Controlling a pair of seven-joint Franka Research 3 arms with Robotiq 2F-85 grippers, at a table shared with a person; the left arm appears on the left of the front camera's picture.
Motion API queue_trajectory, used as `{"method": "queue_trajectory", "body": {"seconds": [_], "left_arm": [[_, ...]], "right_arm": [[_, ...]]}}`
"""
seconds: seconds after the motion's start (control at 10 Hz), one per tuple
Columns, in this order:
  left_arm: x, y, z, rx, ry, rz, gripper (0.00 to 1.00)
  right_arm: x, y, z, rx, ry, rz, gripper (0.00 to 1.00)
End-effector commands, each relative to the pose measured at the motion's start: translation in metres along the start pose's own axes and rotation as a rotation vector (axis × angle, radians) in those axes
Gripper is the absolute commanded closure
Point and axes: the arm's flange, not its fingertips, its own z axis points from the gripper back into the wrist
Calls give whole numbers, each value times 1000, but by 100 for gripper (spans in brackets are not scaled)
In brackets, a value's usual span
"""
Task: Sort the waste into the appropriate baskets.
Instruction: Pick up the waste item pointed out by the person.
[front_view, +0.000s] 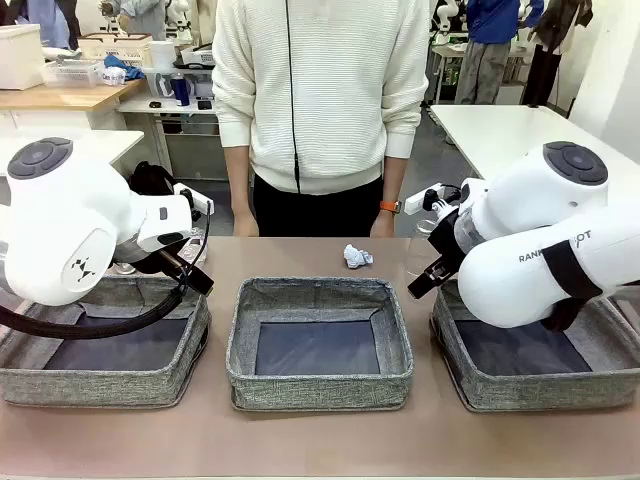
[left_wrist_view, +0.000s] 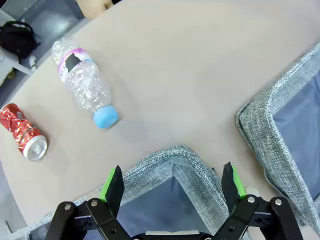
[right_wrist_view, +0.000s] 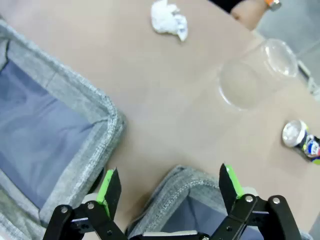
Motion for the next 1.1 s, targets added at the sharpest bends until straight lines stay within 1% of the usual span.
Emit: {"method": "queue_trajectory", "body": {"seconds": [0.0, 1.0], "left_arm": [[0, 0, 0, 0, 0, 0, 0], [0, 0, 0, 0, 0, 0, 0]], "right_arm": [[0, 0, 0, 0, 0, 0, 0], [0, 0, 0, 0, 1, 1, 0]]}}
